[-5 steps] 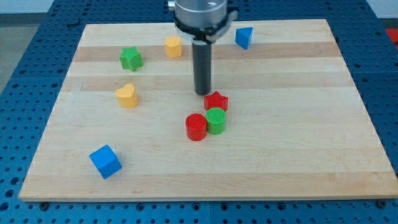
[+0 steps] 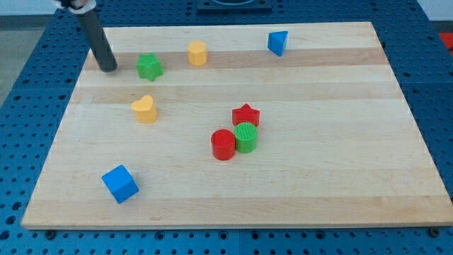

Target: Slide the green star to the center

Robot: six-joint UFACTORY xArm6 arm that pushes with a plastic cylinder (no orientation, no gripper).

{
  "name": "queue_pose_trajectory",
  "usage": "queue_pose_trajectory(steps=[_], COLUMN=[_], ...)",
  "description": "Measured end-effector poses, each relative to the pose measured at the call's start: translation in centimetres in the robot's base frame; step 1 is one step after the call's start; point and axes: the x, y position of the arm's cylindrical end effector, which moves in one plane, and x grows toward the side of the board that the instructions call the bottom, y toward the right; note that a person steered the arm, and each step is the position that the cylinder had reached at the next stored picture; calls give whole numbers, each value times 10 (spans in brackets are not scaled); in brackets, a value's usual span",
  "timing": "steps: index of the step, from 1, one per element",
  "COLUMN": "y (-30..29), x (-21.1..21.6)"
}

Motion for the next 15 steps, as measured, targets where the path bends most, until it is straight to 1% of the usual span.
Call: queue_pose_trajectory(steps=[1, 4, 5, 6, 7, 9, 10, 11, 12, 14, 15], y=[27, 60, 82, 126, 158, 116, 117, 141, 165, 169, 169], x=[-3, 1, 31, 75, 89, 75, 37, 15, 19, 29, 48])
